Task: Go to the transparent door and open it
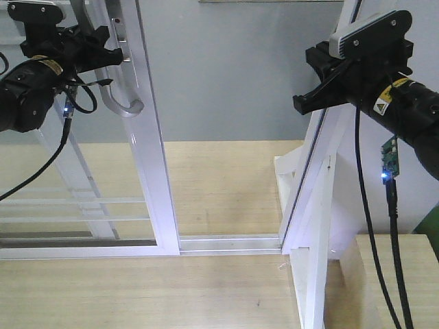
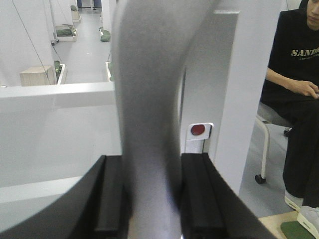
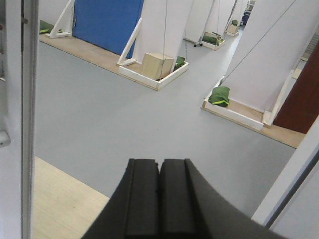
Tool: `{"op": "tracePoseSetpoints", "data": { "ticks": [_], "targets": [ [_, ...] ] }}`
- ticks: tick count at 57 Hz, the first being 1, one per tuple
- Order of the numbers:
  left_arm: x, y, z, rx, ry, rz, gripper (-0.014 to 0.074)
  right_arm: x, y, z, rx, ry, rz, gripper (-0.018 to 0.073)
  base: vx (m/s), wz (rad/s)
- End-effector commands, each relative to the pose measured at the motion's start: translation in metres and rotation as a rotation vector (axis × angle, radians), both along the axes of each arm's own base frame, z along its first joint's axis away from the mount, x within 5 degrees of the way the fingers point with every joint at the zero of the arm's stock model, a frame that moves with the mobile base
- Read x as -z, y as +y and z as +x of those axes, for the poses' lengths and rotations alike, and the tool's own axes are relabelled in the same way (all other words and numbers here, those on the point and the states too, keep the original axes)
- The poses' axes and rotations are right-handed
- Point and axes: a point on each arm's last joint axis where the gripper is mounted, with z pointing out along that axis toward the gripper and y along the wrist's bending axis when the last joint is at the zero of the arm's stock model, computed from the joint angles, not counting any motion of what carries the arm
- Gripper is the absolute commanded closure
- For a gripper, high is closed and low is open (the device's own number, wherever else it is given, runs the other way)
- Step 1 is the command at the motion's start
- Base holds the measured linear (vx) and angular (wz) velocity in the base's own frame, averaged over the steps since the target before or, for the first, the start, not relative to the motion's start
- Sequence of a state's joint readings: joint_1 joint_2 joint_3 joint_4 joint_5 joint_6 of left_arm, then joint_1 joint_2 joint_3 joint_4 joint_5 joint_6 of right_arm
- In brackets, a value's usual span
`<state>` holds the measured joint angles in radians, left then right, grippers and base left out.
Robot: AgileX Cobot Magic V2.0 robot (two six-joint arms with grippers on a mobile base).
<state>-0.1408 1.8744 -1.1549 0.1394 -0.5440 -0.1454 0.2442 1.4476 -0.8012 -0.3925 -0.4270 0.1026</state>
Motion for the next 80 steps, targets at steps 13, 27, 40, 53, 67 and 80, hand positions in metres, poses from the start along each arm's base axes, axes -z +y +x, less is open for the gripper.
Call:
{"op": "tracePoseSetpoints", "data": {
  "ticks": [13, 27, 40, 53, 67, 80],
  "targets": [
    [-0.056, 0.031, -0.009, -0.079, -0.126, -0.019, 0.0604, -0.026, -0.001, -0.003, -0.015, -0.129, 0.047, 0.0565, 0.00, 0.00],
    [-0.070, 0.070, -0.017, -0.178, -0.107, -0.007, 0.0603, -0.026, -0.001, -0.003, -0.015, -0.128, 0.048, 0.0565, 0.00, -0.01],
    [-0.078, 0.096, -0.025, -0.251, -0.067, 0.005, 0.0603, -0.026, -0.001, -0.003, -0.015, -0.128, 0.050, 0.0565, 0.00, 0.00],
    [-0.084, 0.105, -0.034, -0.271, -0.031, 0.041, 0.0603, -0.026, -0.001, -0.003, -0.015, -0.128, 0.050, 0.0565, 0.00, 0.00],
    [-0.084, 0.099, -0.053, -0.232, -0.065, 0.097, 0.0603, -0.026, -0.001, -0.003, -0.015, -0.127, 0.050, 0.0565, 0.00, 0.01],
    [-0.093, 0.096, -0.077, -0.230, -0.099, 0.073, 0.0603, -0.027, -0.001, -0.003, -0.013, -0.127, 0.065, 0.0565, 0.00, 0.00]
  ]
}}
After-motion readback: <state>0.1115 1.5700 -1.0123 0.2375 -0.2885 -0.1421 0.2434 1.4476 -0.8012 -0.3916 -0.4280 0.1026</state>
